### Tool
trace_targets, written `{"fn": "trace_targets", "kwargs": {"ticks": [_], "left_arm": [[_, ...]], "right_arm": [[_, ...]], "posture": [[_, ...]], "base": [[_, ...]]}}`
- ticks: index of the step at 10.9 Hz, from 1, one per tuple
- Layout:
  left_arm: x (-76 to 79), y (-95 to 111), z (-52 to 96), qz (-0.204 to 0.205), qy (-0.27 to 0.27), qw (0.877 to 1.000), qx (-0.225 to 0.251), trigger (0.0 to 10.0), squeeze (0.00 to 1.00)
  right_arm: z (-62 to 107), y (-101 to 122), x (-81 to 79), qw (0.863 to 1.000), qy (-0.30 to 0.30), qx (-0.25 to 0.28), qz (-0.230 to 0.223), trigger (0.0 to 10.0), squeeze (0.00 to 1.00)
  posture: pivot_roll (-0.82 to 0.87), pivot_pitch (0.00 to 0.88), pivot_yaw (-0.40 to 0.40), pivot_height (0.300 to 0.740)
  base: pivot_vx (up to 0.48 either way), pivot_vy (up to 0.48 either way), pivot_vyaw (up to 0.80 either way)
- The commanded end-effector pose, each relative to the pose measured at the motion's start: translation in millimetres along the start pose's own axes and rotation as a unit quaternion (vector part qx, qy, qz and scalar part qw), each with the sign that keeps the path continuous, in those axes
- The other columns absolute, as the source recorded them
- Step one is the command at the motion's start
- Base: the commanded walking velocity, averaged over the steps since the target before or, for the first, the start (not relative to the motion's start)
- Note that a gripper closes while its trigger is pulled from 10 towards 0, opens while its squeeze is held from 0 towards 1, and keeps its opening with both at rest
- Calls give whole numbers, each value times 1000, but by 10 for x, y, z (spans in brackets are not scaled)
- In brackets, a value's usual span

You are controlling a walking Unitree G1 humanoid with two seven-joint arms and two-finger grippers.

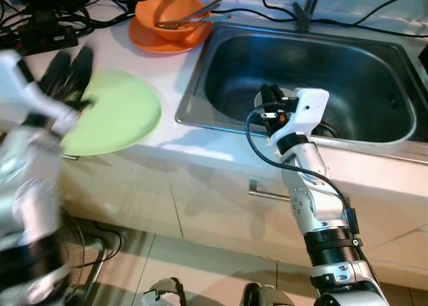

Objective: Kitchen organization

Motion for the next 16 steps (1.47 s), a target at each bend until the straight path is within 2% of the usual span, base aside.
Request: {"fn": "trace_targets", "kwargs": {"ticks": [1,2,3,4,5,7,9,13,16], "left_arm": [[7,49,14,-34,-5,999,-4,10000,0],[59,7,-22,-74,-3,997,-15,10000,0],[172,28,-83,-100,-11,995,7,10000,0],[429,42,-190,-118,0,993,32,10000,0],[520,53,-223,-128,14,991,40,10000,0],[1121,20,-354,-123,-27,990,67,10000,0],[1218,-9,-391,-120,-21,990,70,10000,0],[1200,-4,-386,-127,-11,989,76,10000,0],[1211,-9,-364,-109,-10,991,78,10000,0]], "right_arm": [[-36,38,-35,1000,9,8,-1,10000,0],[-38,23,-35,1000,9,6,-2,10000,0],[-44,23,-41,1000,9,7,0,10000,0],[-55,51,-28,1000,7,12,2,10000,0],[-59,65,-20,1000,6,15,2,10000,0],[-79,76,-29,1000,6,19,5,10000,0],[-81,105,-32,1000,6,26,8,10000,0],[-82,112,-39,999,8,30,19,10000,0],[-78,94,-32,1000,6,26,11,10000,0]], "posture": [[169,120,-9,740],[167,118,-10,740],[161,115,-10,740],[151,112,-9,740],[151,112,-9,740],[134,109,-5,740],[126,109,0,740],[130,112,-1,740],[130,113,-2,740]], "base": [[0,0,0],[0,0,0],[0,0,0],[0,0,0],[0,0,0],[0,0,0],[0,-146,0],[0,-340,0],[0,-121,0]]}}
Point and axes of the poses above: a point about 5 cm out from each wrist's last joint towards the gripper, its own z axis pointing back from the gripper into the wrist, its own y axis along the axis of the wrist's last joint, x = y × z, the point moved 1 cm from there along -z, pointing out of the wrist towards the gripper, and after that the axes turned 13 degrees about -z, right-handed, at the moved point
